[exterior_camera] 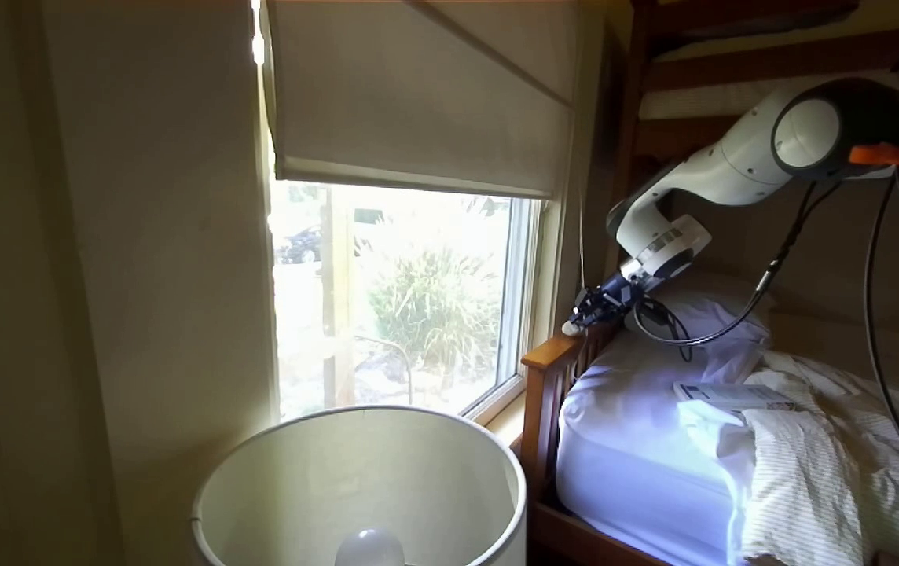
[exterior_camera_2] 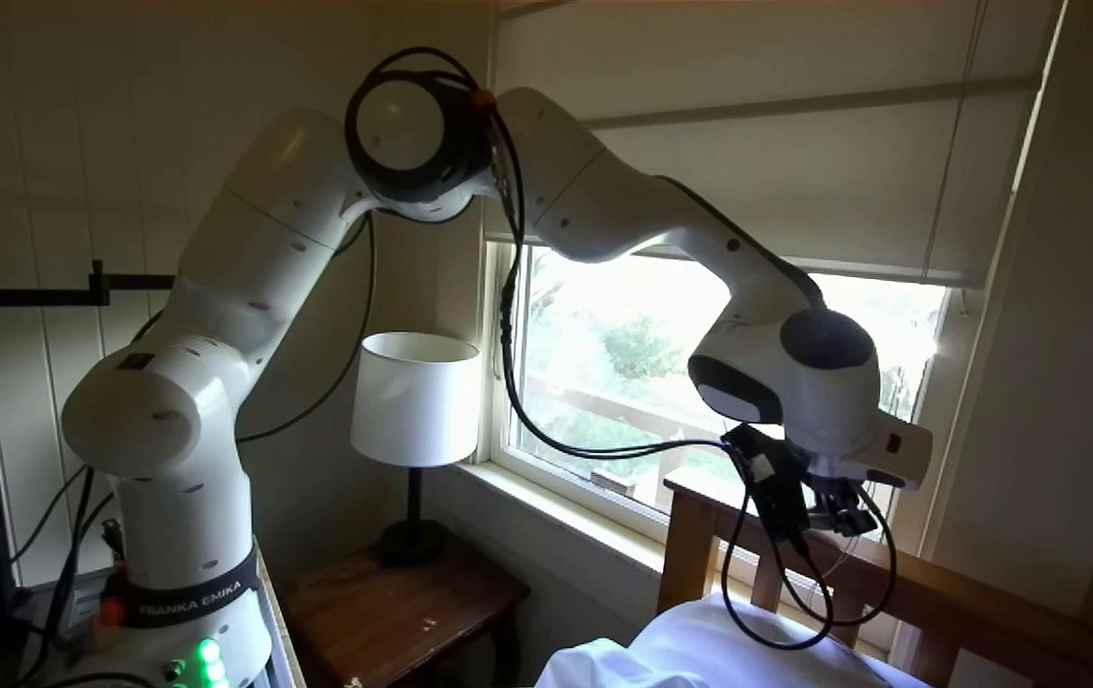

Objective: Place the white object from the windowsill on the headboard.

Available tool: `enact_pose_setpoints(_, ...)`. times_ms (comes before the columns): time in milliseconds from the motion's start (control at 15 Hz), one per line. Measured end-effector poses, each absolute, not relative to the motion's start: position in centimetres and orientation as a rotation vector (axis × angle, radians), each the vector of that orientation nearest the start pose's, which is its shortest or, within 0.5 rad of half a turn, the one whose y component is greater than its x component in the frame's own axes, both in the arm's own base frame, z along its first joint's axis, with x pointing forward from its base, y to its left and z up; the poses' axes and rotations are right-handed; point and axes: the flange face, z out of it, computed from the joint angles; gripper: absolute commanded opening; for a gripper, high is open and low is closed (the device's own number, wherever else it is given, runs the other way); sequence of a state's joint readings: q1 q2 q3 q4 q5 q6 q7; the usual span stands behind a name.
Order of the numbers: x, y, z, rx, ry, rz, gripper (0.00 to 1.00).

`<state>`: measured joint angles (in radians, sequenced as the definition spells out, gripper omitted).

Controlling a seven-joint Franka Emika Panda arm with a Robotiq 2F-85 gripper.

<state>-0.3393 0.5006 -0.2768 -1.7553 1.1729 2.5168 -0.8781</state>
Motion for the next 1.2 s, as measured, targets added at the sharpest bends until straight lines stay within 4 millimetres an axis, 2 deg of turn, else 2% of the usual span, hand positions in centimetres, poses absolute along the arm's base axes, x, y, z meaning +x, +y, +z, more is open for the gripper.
enact_pose_setpoints(133,56.5,-38.4,31.3,-2.574,0.787,-0.895,0.14)
enact_pose_setpoints(533,56.8,-38.1,31.2,-2.539,0.862,-0.857,0.14)
enact_pose_setpoints(600,56.9,-38.0,31.2,-2.534,0.868,-0.853,0.19)
enact_pose_setpoints(667,57.0,-37.9,31.2,-2.528,0.873,-0.85,0.64)
enact_pose_setpoints(800,57.1,-37.8,31.2,-2.523,0.889,-0.839,0.69)
enact_pose_setpoints(1067,57.2,-38.0,31.6,-2.536,0.898,-0.833,0.98)
enact_pose_setpoints(1200,57.3,-38.9,32.7,-2.535,0.905,-0.873,1.0)
